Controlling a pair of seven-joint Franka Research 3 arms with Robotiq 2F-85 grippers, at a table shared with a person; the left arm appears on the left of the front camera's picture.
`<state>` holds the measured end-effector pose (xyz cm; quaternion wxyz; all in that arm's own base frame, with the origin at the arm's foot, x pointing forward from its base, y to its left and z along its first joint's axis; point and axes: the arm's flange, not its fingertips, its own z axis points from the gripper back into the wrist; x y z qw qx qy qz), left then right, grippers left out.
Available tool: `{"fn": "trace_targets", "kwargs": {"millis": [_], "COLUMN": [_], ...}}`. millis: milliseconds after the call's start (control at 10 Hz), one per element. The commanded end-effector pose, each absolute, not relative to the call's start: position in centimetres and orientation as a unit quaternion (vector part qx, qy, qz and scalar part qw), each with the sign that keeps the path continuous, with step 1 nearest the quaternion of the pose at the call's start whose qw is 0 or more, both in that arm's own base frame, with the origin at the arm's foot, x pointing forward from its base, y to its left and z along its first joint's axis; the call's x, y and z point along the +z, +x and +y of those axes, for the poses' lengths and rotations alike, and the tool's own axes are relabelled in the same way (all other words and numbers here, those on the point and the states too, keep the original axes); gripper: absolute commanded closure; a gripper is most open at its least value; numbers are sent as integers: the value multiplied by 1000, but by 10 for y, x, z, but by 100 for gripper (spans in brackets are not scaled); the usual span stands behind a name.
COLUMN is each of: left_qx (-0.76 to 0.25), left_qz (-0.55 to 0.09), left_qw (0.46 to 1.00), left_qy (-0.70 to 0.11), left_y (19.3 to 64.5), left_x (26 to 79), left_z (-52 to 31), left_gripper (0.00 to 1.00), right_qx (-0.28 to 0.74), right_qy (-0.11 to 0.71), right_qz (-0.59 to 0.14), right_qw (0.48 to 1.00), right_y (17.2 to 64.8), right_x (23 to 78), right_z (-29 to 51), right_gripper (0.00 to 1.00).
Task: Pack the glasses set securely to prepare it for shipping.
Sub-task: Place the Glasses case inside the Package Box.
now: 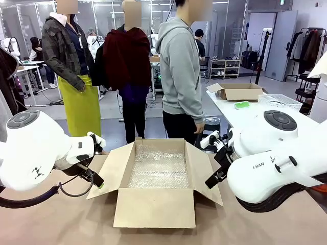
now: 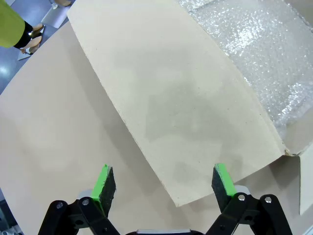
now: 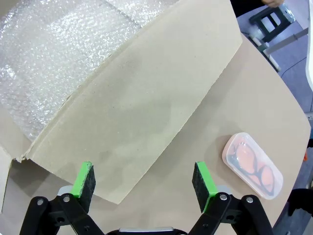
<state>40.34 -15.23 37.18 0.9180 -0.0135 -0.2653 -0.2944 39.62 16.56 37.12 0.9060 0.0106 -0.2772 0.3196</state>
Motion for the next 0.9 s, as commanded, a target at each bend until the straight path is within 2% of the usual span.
{"fn": "trace_targets", "kwargs": {"millis": [0,300,400,800], "left_qx": [-294,-294,-303,-335], "left_qz": [-265,-265,-287,-291], "left_qw": [918,918,909,894], "left_qy": [-14,-14,-16,-59], "left_y": [404,403,399,380], "left_x": [372,372,392,485], "left_z": [-152,-152,-150,-139], "left_gripper": [0,0,0,0], "right_qx": [320,320,330,274], "right_qy": [11,11,26,-4], "right_qz": [-277,-277,-273,-281], "right_qw": [906,906,903,920], "right_y": [396,396,397,402], "right_x": [371,371,377,415], "right_z": [166,166,161,112], "right_gripper": [0,0,0,0]}}
